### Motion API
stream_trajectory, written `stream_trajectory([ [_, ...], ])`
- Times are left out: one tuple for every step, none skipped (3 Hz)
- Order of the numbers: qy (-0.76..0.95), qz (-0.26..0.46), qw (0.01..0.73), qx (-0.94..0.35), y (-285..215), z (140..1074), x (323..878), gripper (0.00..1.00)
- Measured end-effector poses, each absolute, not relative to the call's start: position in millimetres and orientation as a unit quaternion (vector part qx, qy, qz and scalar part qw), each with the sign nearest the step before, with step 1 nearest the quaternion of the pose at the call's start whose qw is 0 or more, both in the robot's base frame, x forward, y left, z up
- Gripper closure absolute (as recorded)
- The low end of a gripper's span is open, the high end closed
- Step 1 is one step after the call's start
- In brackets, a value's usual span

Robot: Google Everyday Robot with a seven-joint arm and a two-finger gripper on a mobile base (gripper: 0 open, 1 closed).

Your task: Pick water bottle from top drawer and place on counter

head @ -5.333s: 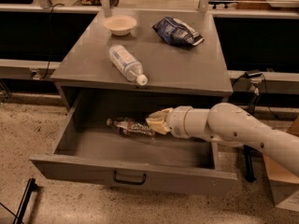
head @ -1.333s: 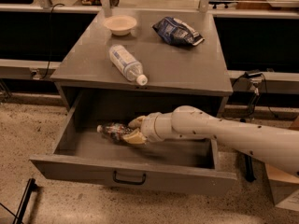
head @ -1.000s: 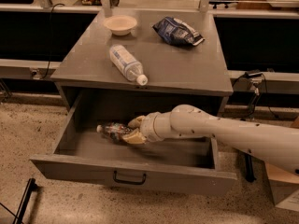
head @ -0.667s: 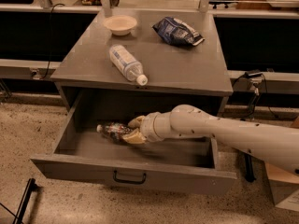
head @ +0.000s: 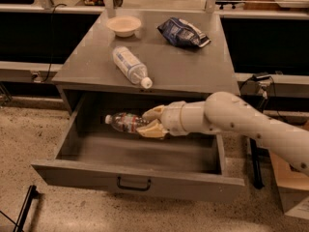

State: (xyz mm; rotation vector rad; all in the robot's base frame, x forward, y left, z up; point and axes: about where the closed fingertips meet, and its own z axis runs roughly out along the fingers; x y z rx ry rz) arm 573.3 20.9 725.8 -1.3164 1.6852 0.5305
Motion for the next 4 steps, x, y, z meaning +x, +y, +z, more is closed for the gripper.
stream_trajectory([
  [0.664, 0.222, 0.465, -0.543, -9.2, 788.5, 555.5, 1.0],
  [0.657, 0.221, 0.464, -0.551, -41.2, 829.2, 539.4, 1.0],
  [0.668, 0.211, 0.46, -0.545, -70.7, 862.4, 542.6, 1.0],
  [0.698, 0.193, 0.462, -0.512, -101.4, 890.0, 572.2, 1.0],
])
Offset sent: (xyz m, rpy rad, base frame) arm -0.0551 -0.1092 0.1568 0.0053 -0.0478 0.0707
